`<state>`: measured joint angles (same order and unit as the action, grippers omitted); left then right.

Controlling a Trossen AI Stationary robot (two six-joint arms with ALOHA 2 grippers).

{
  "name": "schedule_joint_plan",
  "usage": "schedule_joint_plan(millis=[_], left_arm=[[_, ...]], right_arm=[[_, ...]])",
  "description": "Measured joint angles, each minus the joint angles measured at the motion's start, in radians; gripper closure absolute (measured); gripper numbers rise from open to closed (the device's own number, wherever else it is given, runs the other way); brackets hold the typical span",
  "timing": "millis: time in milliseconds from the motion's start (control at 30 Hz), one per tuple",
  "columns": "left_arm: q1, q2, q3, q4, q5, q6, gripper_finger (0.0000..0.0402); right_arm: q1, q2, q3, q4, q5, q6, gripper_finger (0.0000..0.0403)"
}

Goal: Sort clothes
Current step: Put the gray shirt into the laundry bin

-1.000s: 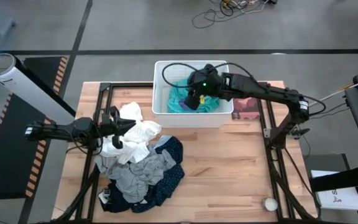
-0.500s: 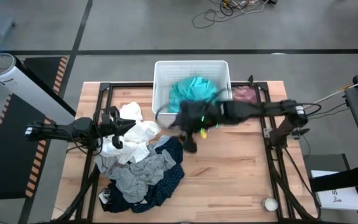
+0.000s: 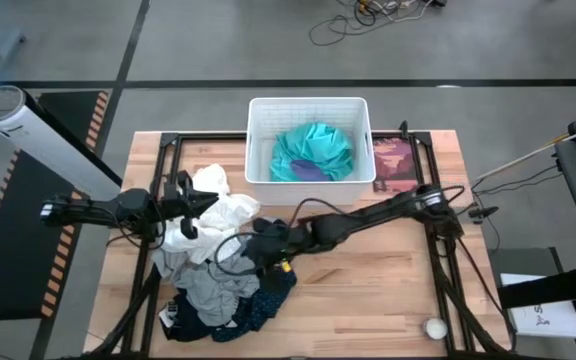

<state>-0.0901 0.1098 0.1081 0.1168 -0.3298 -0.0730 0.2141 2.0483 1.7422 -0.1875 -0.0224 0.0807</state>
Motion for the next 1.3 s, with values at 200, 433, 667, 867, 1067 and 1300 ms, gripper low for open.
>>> schedule_joint_plan(millis=[200, 433, 667, 867, 1067, 1300], left_arm=[[0.0, 0.0, 0.0, 0.004, 0.0, 0.013, 0.0364], [0.0, 0.0, 0.0, 0.009, 0.0, 0.062, 0.0364], [0.0, 0.0, 0.001, 0.011, 0.0, 0.068, 0.0364], [0.0, 0.0, 0.0, 0.01, 0.0, 0.067, 0.0364], [0.0, 0.0, 0.0, 0.009, 0.0, 0.065, 0.0364], [0.0, 0.0, 0.001, 0.013, 0.0, 0.064, 0.0364]], right_arm=[[-0.008, 0.127, 0.107, -0.016, 0.017, 0.084, 0.0199], [-0.007, 0.278, 0.275, -0.077, 0.025, 0.077, 0.0146], [-0.005, 0.43, 0.461, -0.219, 0.021, 0.074, 0.0096], [-0.003, 0.497, 0.535, -0.251, 0.021, 0.05, 0.0129], [-0.002, 0.499, 0.54, -0.254, 0.021, 0.035, 0.0319], [0.021, 0.394, 0.556, -0.361, 0.029, 0.0, 0.0391]])
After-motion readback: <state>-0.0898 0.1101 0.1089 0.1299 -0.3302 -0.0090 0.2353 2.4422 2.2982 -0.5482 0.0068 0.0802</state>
